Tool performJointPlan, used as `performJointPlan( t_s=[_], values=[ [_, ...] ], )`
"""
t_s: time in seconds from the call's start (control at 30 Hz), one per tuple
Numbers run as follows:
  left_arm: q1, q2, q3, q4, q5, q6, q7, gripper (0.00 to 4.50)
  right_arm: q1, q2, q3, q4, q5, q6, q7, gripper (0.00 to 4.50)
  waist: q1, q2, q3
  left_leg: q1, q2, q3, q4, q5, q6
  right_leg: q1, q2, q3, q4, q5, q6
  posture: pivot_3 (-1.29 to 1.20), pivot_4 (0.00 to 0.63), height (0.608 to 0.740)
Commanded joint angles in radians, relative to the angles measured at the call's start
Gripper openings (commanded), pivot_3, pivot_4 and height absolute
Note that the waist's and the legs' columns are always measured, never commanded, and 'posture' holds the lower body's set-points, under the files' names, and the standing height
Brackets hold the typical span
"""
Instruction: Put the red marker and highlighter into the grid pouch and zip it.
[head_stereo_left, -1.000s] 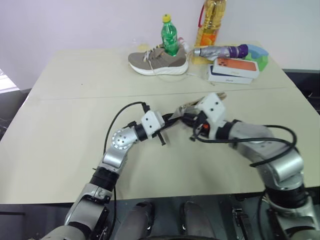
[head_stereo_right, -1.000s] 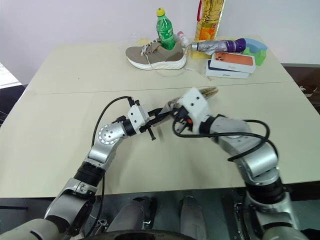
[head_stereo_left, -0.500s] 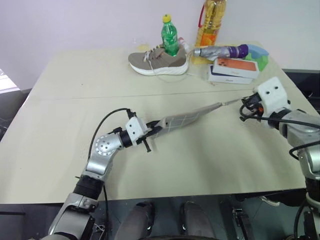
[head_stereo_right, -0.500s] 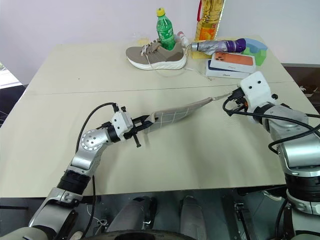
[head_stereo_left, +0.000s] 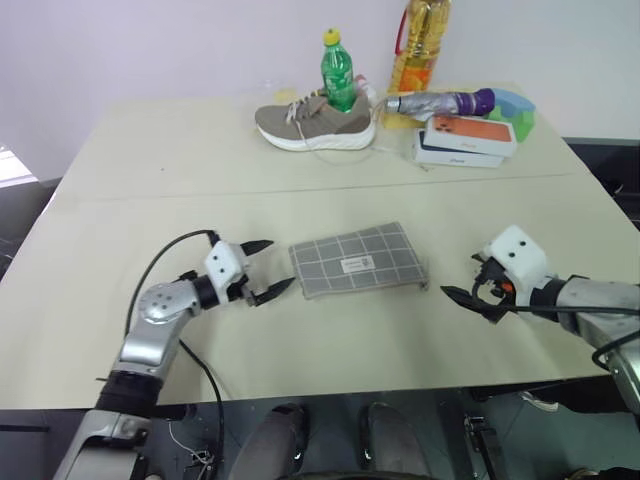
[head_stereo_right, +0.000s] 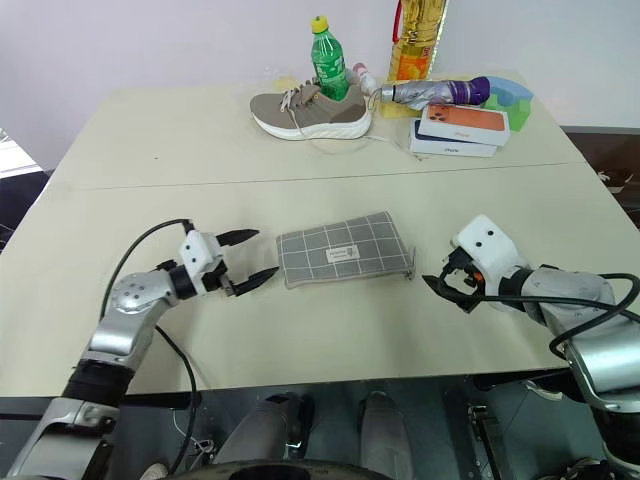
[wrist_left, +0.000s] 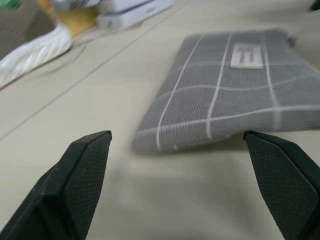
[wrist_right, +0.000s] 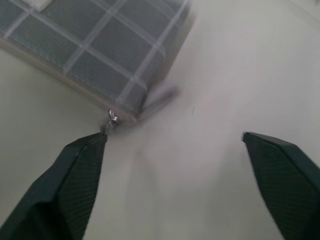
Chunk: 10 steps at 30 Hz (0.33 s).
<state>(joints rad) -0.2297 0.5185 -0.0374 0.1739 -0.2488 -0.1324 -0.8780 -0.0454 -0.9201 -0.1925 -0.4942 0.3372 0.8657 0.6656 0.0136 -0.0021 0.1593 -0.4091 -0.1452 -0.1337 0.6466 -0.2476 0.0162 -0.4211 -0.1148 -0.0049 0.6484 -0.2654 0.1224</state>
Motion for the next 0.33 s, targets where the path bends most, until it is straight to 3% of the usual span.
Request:
performJointPlan(
  t_s=[0.03, 0.23, 0.33],
  values=[
    [0.015, 0.025, 0.08, 0.004, -0.005, 0.046, 0.064, 4.16, 0.012, 0.025, -0.083, 0.022, 0.001, -0.071, -0.004, 4.5, 0.001, 0.0, 0.0, 0.0, 0.0, 0.0, 0.0, 0.0, 0.0, 0.0, 0.0, 0.0, 0.0, 0.0, 0.0, 0.0, 0.15, 0.74],
    [0.017, 0.035, 0.12, 0.037, 0.042, 0.189, 0.205, 4.16, 0.013, 0.107, -0.121, 0.065, 0.014, -0.157, -0.021, 4.5, 0.001, 0.0, 0.0, 0.0, 0.0, 0.0, 0.0, -0.001, 0.001, 0.001, 0.0, 0.0, 0.0, 0.0, 0.0, 0.0, 0.15, 0.74],
    [0.025, 0.029, 0.128, 0.016, 0.001, 0.21, 0.175, 4.16, 0.016, 0.13, -0.123, 0.078, 0.01, -0.18, -0.022, 4.5, 0.001, 0.0, 0.0, 0.001, 0.0, 0.0, 0.0, -0.001, 0.001, 0.001, 0.0, 0.0, 0.0, 0.0, 0.0, 0.0, 0.15, 0.74]
  ],
)
